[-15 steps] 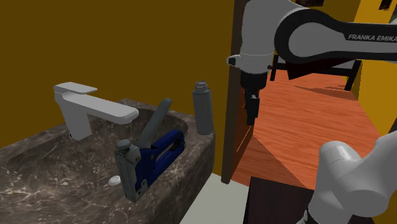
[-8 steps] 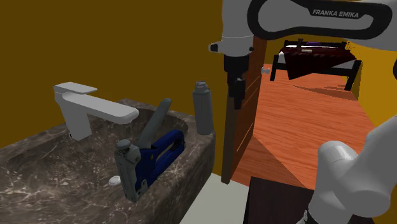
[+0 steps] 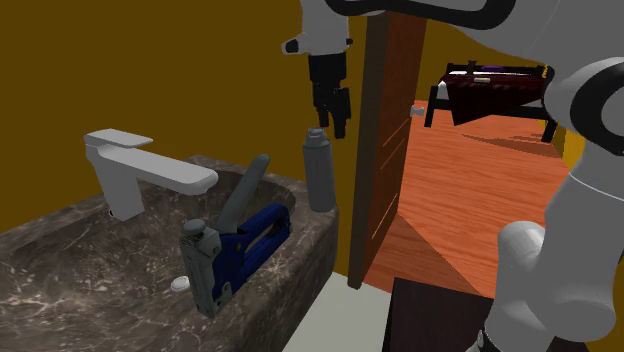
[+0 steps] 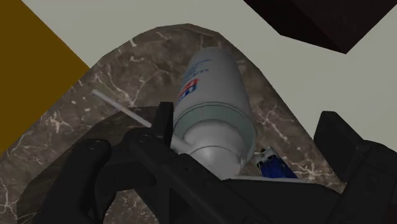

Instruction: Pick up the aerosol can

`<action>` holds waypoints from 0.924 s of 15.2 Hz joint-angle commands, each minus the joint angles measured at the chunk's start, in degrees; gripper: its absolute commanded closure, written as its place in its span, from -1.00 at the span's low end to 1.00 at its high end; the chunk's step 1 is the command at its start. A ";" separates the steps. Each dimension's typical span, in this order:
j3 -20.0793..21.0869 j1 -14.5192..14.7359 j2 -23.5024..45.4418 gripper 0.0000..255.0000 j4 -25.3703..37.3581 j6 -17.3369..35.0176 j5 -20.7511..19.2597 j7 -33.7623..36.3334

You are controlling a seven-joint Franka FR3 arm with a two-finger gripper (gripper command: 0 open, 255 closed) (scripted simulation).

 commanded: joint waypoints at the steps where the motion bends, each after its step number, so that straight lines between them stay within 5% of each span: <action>1: -0.97 0.16 6.38 -1.00 9.16 -3.71 1.44 -5.33; 2: -1.23 0.03 8.84 -1.00 12.80 -5.23 2.03 -7.09; 11: -0.80 0.18 5.00 -1.00 1.89 1.90 1.45 -6.25; 12: -0.79 0.18 4.98 1.00 1.80 1.97 1.44 -6.24; 14: -0.79 0.19 4.96 1.00 1.75 1.99 1.44 -6.23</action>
